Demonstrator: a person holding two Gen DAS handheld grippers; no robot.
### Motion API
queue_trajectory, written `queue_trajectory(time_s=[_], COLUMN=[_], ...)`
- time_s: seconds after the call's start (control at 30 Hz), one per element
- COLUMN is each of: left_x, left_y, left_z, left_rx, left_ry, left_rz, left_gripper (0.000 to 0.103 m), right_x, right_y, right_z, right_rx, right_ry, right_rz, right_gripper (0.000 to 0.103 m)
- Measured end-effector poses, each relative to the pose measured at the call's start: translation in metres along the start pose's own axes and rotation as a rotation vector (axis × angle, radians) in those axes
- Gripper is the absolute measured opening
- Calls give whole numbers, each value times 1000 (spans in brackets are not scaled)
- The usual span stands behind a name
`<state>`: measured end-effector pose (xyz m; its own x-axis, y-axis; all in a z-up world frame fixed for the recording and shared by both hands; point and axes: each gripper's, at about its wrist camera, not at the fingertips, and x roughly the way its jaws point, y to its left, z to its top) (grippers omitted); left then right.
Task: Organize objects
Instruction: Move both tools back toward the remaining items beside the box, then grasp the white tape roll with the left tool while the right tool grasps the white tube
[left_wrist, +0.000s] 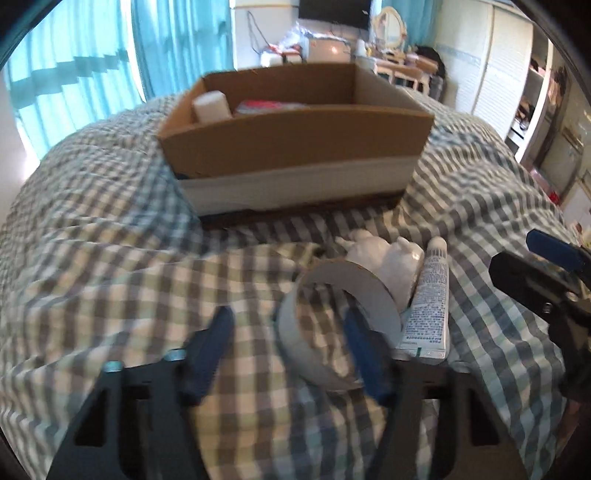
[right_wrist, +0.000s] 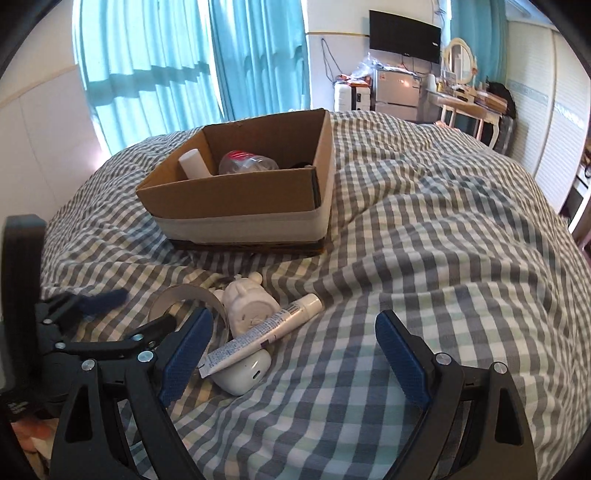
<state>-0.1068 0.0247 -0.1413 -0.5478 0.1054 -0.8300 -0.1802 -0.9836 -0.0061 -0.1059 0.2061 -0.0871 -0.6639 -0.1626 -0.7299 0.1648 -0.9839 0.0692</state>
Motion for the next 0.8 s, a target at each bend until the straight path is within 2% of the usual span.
queue_trajectory(time_s=[0.07, 0.13, 0.17, 0.3, 0.4, 0.47, 0.57, 0.7, 0.8], left_x=[6, 11, 12, 11, -1, -14, -36, -54, -56], left_y=[-5, -10, -12, -7, -1, 6, 16, 32, 39], left_z=[1, 1, 1, 4, 5, 6, 11, 23, 23], left_rx=[24, 52, 57, 27, -1, -25, -57, -69, -79], left_ry=[16, 22, 23, 13, -24, -50, -108, -141, -150], left_rz=[-10, 10, 23, 46, 24, 9, 42, 132, 181], left_gripper=[37, 37, 34, 16, 9, 6, 6, 6, 6], right_x=[1, 1, 2, 4, 4, 5, 7, 18, 30], right_y=[-1, -1, -1, 1, 2, 2, 4, 11, 20], right_z=[0, -1, -2, -3, -4, -4, -4, -1, 4], right_rx=[7, 10, 8, 5, -3, -4, -13, -46, -65], right_ry=[2, 6, 7, 16, 17, 20, 30, 70, 105], right_rz=[4, 3, 2, -17, -23, -24, -30, -46, -40], right_gripper=[90, 90, 90, 90, 90, 90, 90, 90, 81])
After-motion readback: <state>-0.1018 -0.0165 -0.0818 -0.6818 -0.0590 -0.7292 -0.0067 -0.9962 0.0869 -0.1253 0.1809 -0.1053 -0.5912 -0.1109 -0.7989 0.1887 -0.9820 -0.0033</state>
